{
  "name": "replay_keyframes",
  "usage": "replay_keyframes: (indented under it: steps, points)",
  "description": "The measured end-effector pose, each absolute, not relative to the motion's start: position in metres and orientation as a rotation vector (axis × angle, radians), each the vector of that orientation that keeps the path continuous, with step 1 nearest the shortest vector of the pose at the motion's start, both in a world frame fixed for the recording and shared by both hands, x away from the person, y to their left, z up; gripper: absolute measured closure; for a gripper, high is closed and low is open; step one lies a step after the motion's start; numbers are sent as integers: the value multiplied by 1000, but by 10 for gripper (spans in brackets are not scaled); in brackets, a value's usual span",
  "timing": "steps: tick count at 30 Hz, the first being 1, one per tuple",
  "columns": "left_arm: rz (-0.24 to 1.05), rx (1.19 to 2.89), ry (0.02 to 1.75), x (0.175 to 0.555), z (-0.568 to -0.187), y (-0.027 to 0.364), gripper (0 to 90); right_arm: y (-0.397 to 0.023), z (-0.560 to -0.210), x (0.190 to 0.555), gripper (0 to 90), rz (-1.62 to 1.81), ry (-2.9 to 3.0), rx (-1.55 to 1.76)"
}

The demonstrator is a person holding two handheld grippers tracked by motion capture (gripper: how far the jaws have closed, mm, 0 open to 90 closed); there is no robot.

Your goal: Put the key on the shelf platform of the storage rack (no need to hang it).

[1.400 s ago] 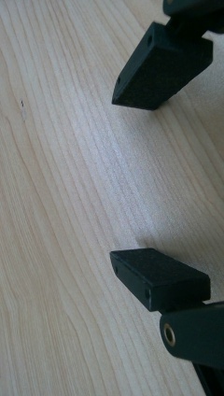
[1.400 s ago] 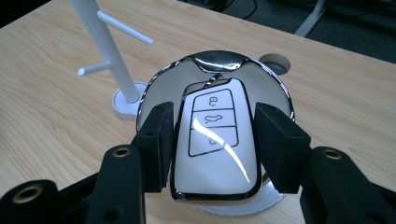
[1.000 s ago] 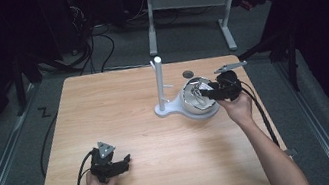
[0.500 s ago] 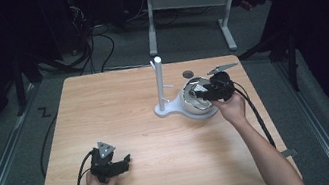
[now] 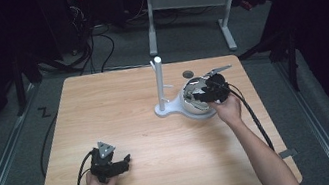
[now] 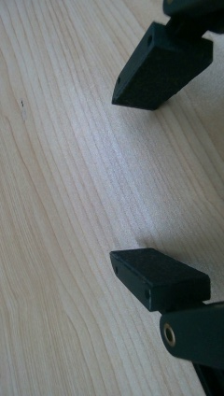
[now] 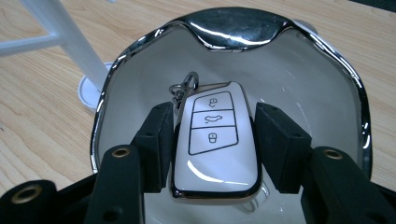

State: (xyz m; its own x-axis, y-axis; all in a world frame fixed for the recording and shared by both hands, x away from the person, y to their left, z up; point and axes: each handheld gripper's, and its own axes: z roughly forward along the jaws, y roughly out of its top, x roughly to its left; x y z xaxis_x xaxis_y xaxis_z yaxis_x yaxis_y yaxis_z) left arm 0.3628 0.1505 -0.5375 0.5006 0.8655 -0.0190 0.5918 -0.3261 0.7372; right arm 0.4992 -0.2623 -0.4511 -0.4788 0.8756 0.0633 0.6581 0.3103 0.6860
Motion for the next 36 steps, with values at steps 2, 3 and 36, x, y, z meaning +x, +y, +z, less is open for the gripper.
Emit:
replay_keyframes:
  steps: [2,3,36]
  points:
    - [501,2046,1192,363,-538,150,212,-262,-452,500,495,947,2263,1381]
    - [501,2045,1192,363,-538,150,212,-262,-453,501,495,947,2263,1384]
    - [500,2046,1191,363,-538,151,212,-287,-435,487,460,1020,2176,1398]
